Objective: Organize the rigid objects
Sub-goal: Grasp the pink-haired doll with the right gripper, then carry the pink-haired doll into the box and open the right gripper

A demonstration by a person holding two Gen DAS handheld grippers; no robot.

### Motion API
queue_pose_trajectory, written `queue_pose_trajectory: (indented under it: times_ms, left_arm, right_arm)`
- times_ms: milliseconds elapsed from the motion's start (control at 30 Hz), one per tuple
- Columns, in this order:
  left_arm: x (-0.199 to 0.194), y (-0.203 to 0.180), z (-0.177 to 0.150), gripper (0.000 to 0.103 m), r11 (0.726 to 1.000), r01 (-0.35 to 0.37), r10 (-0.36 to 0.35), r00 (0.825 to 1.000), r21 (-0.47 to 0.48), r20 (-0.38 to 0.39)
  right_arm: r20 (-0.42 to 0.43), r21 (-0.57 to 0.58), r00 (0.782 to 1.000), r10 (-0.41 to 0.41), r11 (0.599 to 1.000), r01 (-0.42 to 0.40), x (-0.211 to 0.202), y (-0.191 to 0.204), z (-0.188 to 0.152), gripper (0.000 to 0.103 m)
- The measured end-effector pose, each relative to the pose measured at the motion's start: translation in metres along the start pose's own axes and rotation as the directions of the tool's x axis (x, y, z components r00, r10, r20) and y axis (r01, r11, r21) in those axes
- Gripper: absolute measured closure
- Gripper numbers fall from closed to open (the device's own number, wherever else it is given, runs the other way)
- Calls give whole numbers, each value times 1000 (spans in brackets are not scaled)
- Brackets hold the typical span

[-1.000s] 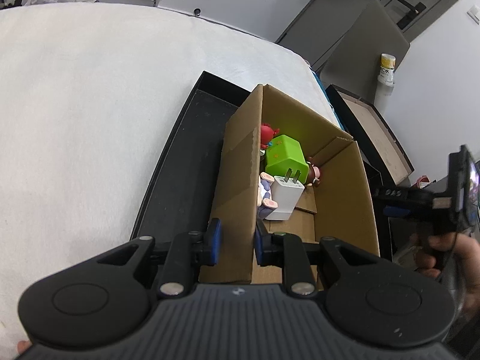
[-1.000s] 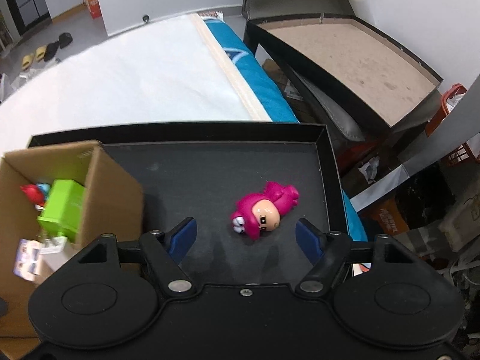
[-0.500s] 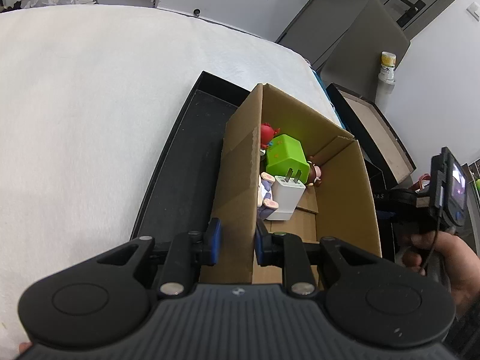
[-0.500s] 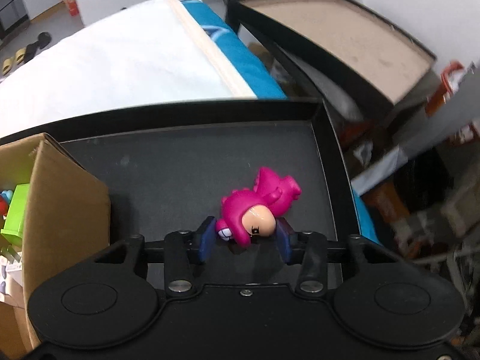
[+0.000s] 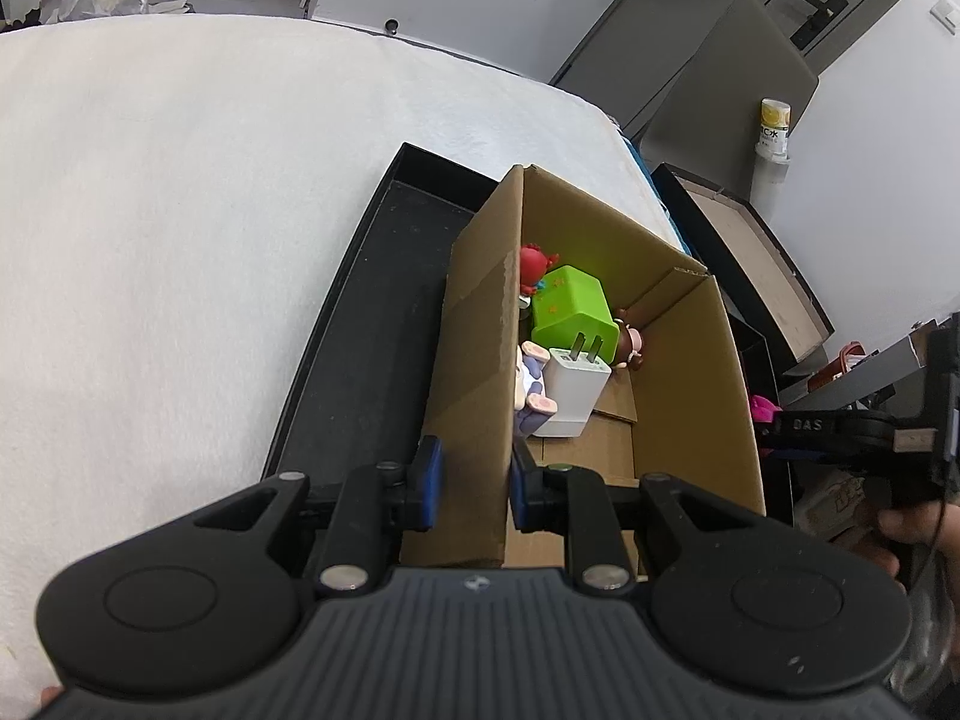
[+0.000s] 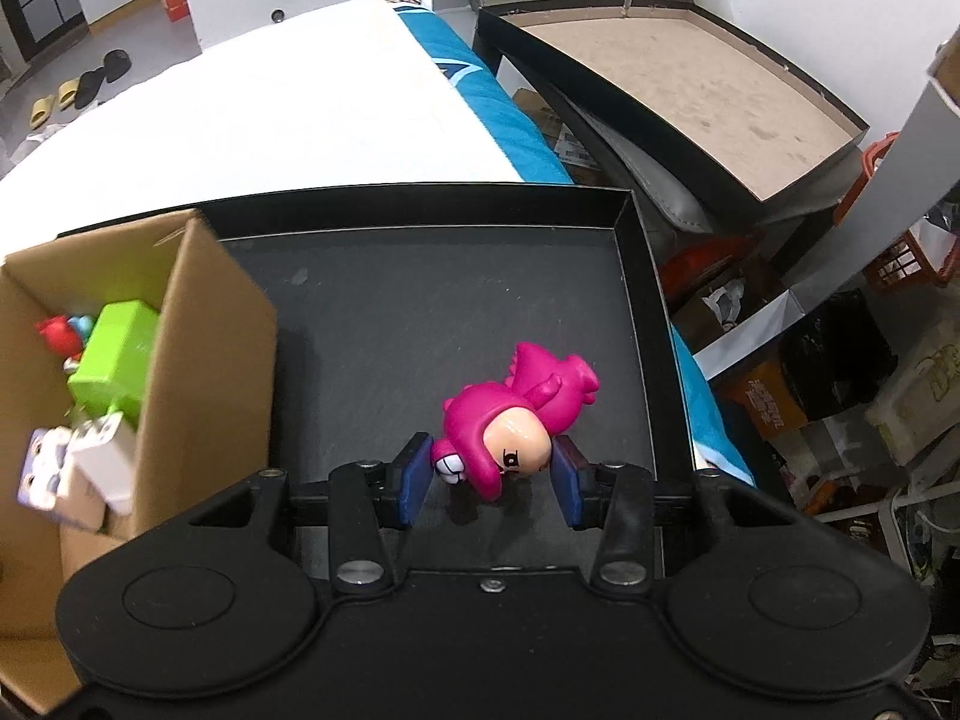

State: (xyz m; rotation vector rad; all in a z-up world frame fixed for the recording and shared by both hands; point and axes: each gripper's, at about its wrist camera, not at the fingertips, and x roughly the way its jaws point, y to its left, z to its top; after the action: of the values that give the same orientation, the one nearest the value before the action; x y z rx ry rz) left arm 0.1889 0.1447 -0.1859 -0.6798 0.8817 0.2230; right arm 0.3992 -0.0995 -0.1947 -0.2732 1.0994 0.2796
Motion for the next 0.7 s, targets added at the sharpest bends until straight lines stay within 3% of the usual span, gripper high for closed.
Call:
queue_pose_trajectory:
  times_ms: [700]
  left_arm:
    - [-3, 4, 0, 82, 1000, 27, -27, 1000, -10, 5]
  right_arm:
    - [95, -25, 995, 42, 999, -40, -87, 7, -4, 61]
